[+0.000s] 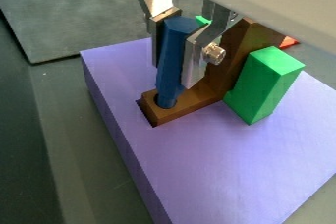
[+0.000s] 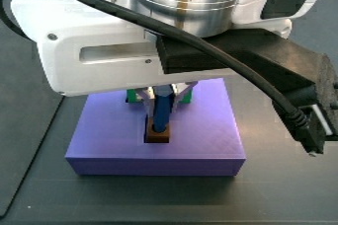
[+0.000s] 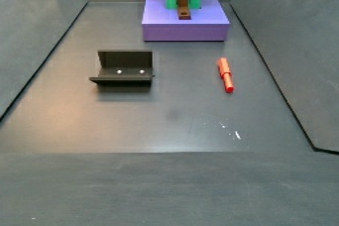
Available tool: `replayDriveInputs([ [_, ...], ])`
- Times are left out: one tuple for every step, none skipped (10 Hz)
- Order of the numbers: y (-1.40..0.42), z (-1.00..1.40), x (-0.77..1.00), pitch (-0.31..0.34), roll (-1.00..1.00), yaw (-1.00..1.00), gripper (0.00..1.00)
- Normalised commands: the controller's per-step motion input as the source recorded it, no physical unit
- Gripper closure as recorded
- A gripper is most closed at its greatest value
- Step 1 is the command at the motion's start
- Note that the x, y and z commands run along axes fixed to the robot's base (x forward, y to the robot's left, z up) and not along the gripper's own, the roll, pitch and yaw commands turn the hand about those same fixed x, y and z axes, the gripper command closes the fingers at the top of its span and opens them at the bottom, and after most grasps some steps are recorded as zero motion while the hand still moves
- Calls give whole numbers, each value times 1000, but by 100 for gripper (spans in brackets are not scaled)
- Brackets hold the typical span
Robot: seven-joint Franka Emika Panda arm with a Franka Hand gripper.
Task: Pick up the blue object. Move up. Place the blue object on the fixture. Regrasp the blue object. Move to above the board. Insert the blue object.
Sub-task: Insert the blue object.
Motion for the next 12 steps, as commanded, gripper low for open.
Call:
replayDriveInputs([
  [0, 0, 26, 90, -49, -11, 100],
  [0, 837, 111, 210, -320, 0, 100],
  [0, 723, 86, 134, -401, 0, 100],
  [0, 700, 60, 116, -417, 0, 100],
  [0, 546, 134, 99, -310, 0, 100],
  [0, -54, 51, 0, -49, -54, 100],
  [0, -883, 0, -180, 50, -11, 100],
  [0, -1000, -74, -131, 39, 0, 100],
  [0, -1000, -117, -113, 39, 0, 100],
  [0, -1000, -129, -107, 40, 0, 100],
  [0, -1000, -111, -114, 53, 0, 100],
  [209, -457, 0, 0, 89, -83, 100],
])
